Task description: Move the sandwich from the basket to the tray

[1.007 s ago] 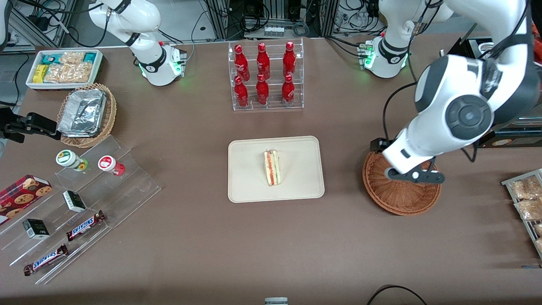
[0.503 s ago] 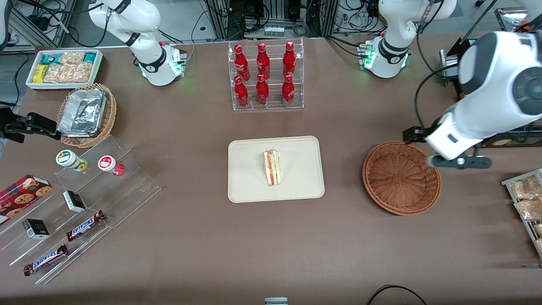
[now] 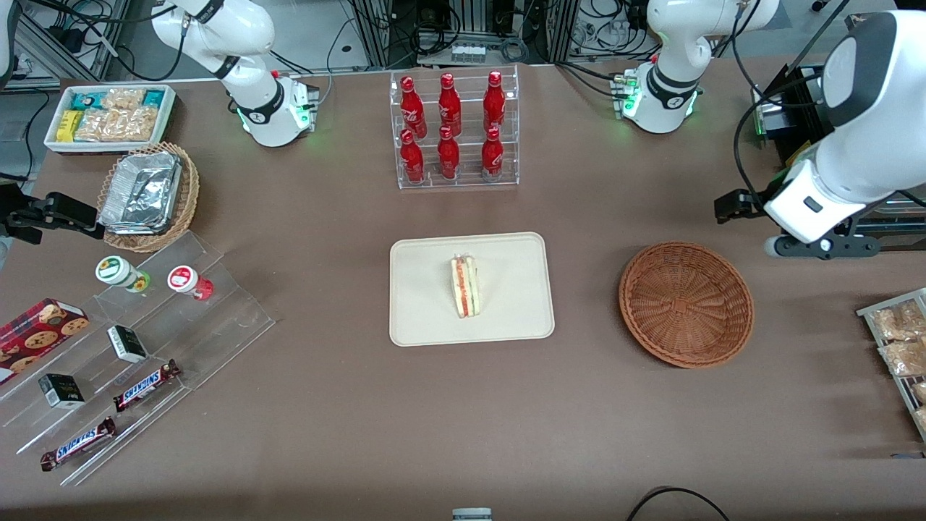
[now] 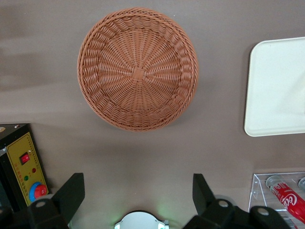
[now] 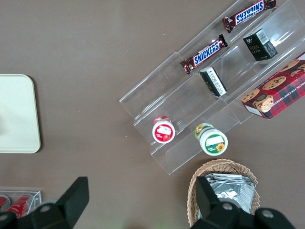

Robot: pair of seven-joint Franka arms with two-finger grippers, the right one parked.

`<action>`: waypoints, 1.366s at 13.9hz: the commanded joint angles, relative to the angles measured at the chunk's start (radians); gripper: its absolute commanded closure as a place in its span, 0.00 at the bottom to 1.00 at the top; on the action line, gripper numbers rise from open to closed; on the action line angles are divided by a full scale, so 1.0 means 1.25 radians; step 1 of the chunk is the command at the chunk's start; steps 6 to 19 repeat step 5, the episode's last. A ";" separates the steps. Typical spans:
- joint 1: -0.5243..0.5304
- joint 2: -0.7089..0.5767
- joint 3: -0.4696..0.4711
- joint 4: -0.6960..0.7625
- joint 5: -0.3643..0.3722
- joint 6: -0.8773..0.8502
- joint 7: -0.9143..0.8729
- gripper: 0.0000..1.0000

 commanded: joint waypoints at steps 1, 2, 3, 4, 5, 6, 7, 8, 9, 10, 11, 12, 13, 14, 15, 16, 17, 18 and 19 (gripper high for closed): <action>0.045 -0.042 -0.033 -0.015 0.007 -0.036 0.004 0.00; 0.046 -0.046 -0.033 -0.006 0.007 -0.055 0.004 0.00; 0.046 -0.052 -0.033 -0.002 0.007 -0.066 0.005 0.00; 0.046 -0.055 -0.035 -0.002 0.007 -0.070 0.004 0.00; 0.045 -0.057 -0.035 -0.002 0.009 -0.070 0.004 0.00; 0.045 -0.057 -0.035 -0.002 0.009 -0.070 0.004 0.00; 0.045 -0.057 -0.035 -0.002 0.009 -0.070 0.004 0.00; 0.045 -0.057 -0.035 -0.002 0.009 -0.070 0.004 0.00; 0.045 -0.057 -0.035 -0.002 0.009 -0.070 0.004 0.00; 0.045 -0.057 -0.035 -0.002 0.009 -0.070 0.004 0.00; 0.045 -0.057 -0.035 -0.002 0.009 -0.070 0.004 0.00; 0.045 -0.057 -0.035 -0.002 0.009 -0.070 0.004 0.00; 0.045 -0.057 -0.035 -0.002 0.009 -0.070 0.004 0.00; 0.045 -0.057 -0.035 -0.002 0.009 -0.070 0.004 0.00; 0.045 -0.057 -0.035 -0.002 0.009 -0.070 0.004 0.00; 0.045 -0.057 -0.035 -0.002 0.009 -0.070 0.004 0.00; 0.045 -0.057 -0.035 -0.002 0.009 -0.070 0.004 0.00; 0.045 -0.057 -0.035 -0.002 0.009 -0.070 0.004 0.00; 0.045 -0.057 -0.035 -0.002 0.009 -0.070 0.004 0.00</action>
